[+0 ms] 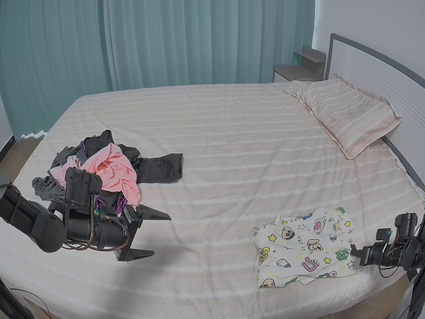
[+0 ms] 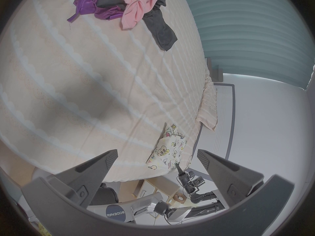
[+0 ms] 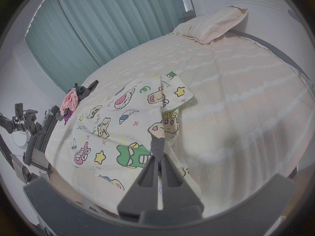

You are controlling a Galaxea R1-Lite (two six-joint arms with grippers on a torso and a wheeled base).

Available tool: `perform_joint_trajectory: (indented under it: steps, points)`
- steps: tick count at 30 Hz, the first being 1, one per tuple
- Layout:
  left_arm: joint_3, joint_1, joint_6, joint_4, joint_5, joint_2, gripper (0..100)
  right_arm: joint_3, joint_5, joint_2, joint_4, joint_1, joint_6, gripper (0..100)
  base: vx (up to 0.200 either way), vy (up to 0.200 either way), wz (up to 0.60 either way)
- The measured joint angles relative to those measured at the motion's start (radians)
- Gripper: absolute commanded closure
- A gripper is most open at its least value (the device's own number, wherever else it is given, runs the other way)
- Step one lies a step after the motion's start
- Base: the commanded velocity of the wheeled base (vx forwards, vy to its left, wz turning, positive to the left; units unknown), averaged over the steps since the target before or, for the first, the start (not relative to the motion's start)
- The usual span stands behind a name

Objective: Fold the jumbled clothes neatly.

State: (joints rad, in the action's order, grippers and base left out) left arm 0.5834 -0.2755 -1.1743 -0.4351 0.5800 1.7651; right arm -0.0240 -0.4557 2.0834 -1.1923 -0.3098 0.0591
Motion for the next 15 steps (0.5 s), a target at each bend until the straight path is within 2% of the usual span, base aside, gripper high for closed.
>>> perform_joint_trajectory:
  steps: [4, 5, 15]
  points:
    - [0.0, -0.002, 0.0, 0.0, 0.0, 0.0, 0, -0.014, 0.003, 0.001, 0.002, -0.003, 0.0, 100, 0.0, 0.0, 0.0]
    - [0.0, -0.002, 0.0, 0.0, 0.0, 0.0, 0, -0.018, 0.003, 0.001, 0.002, -0.003, 0.0, 0, 0.0, 0.0, 0.0]
    - [-0.001, -0.002, 0.0, 0.0, 0.0, 0.0, 0, -0.038, 0.007, 0.001, 0.003, -0.01, 0.001, 0, 0.0, 0.0, 0.0]
